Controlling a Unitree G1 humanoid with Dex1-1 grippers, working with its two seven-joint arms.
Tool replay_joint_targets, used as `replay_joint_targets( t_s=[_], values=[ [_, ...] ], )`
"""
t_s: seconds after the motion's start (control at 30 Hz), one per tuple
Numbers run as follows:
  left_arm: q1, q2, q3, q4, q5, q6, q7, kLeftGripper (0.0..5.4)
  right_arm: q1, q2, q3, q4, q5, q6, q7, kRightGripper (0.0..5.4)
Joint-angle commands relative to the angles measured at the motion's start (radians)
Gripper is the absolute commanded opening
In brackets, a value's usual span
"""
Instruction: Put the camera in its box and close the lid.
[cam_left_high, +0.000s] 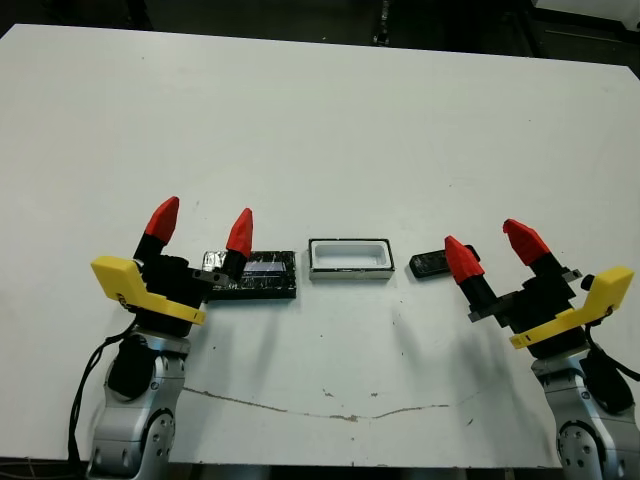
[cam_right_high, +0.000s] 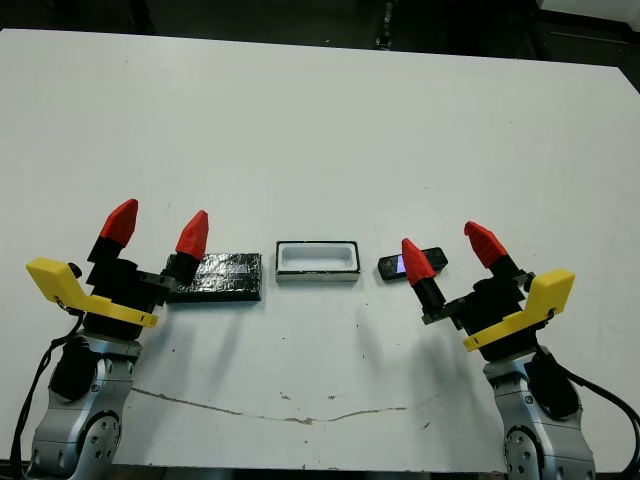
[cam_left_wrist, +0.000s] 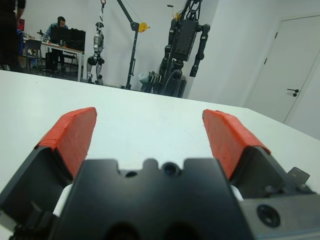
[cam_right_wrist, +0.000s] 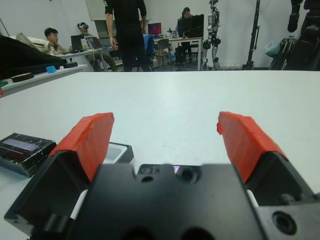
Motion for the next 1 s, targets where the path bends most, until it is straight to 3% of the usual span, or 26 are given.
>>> replay_joint_targets(
  t_s=[0.03,0.23,0.37,0.47,0.63,0.7,0.83,1.0],
  values=[
    [0.013,-0.003,0.004,0.0,-0.003,-0.004,-0.001,5.38,0.005,-0.01,-0.002,-0.002,0.012,0.007,0.004,5.39],
    [0.009,0.011,0.011,-0.009,-0.004,0.004,-0.005,5.38,0.017,-0.005,0.007,-0.005,0.003,0.009,-0.012,5.39],
    [0.014,0.004,0.003,-0.009,0.002,0.007,0.004,5.38,0.004,-0.048,-0.013,0.006,0.0,0.013,0.012,5.39],
    [0.013,0.003,0.002,-0.005,-0.001,0.004,0.002,5.38,-0.045,-0.128,-0.06,0.028,0.005,0.004,0.065,5.39],
    [0.012,0.004,0.006,-0.002,-0.003,-0.001,-0.001,5.38,-0.246,-0.349,-0.108,0.111,-0.019,0.046,0.173,5.39],
    [0.014,0.001,0.005,-0.005,-0.002,0.003,0.005,5.38,-0.353,-0.433,-0.085,0.18,-0.028,0.081,0.243,5.39],
    [0.016,-0.003,0.002,-0.005,0.0,0.0,0.007,5.38,-0.581,-0.564,0.039,0.344,-0.13,0.046,0.442,5.39],
    [0.017,-0.006,0.003,-0.005,0.0,-0.001,0.01,5.38,-0.839,-0.631,0.227,0.508,-0.268,0.013,0.69,5.39]
  ],
)
